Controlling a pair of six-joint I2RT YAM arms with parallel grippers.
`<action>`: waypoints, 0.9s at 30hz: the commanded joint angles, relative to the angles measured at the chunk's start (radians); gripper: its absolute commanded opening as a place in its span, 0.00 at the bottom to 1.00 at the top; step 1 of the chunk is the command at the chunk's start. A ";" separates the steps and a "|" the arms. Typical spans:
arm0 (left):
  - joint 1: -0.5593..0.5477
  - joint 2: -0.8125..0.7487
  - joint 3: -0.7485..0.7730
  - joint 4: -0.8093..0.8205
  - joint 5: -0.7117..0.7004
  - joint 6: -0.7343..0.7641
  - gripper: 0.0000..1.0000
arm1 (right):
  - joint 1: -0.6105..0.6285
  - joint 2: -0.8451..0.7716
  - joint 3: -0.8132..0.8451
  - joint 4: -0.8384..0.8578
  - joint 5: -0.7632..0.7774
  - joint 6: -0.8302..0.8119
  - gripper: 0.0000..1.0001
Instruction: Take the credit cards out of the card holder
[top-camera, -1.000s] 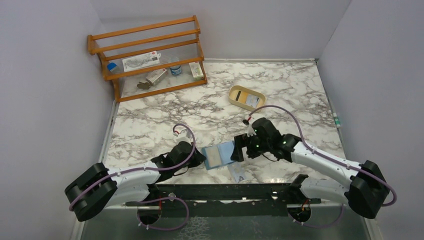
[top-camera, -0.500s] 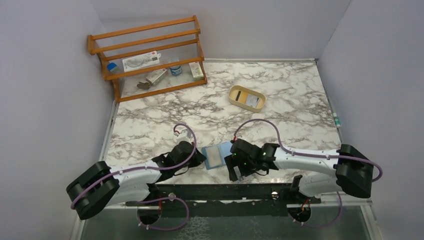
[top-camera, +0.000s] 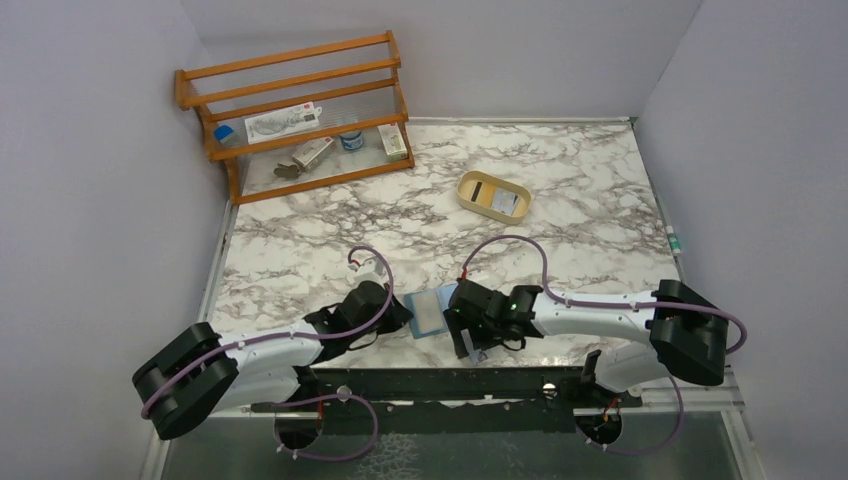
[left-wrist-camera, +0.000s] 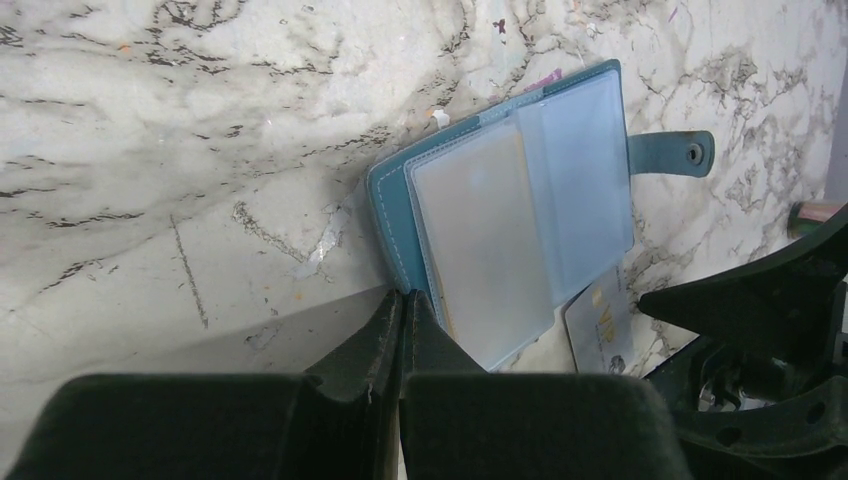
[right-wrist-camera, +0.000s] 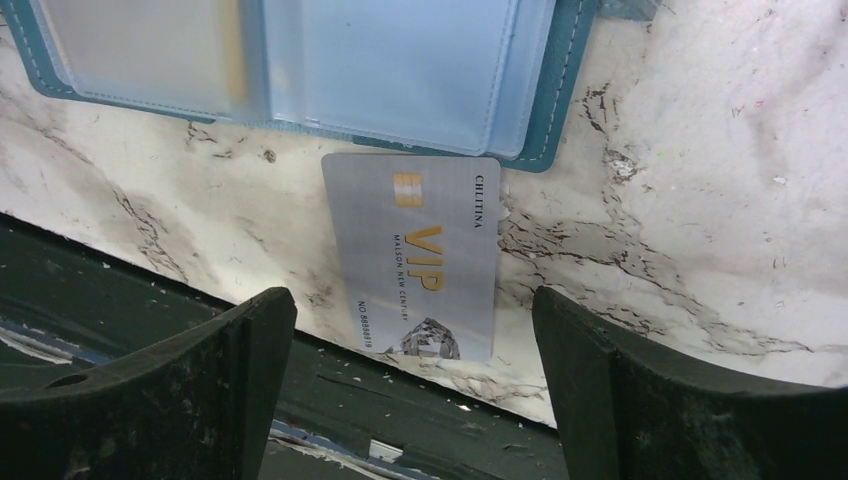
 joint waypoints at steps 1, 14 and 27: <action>0.005 -0.036 0.001 -0.032 0.014 0.022 0.00 | 0.007 0.021 -0.001 0.005 0.055 0.026 0.93; 0.005 -0.074 -0.013 -0.059 0.095 0.045 0.00 | 0.007 0.078 -0.008 0.053 0.053 0.024 0.70; 0.005 -0.066 -0.012 -0.059 0.128 0.067 0.00 | 0.007 0.088 -0.011 0.041 0.085 0.033 0.40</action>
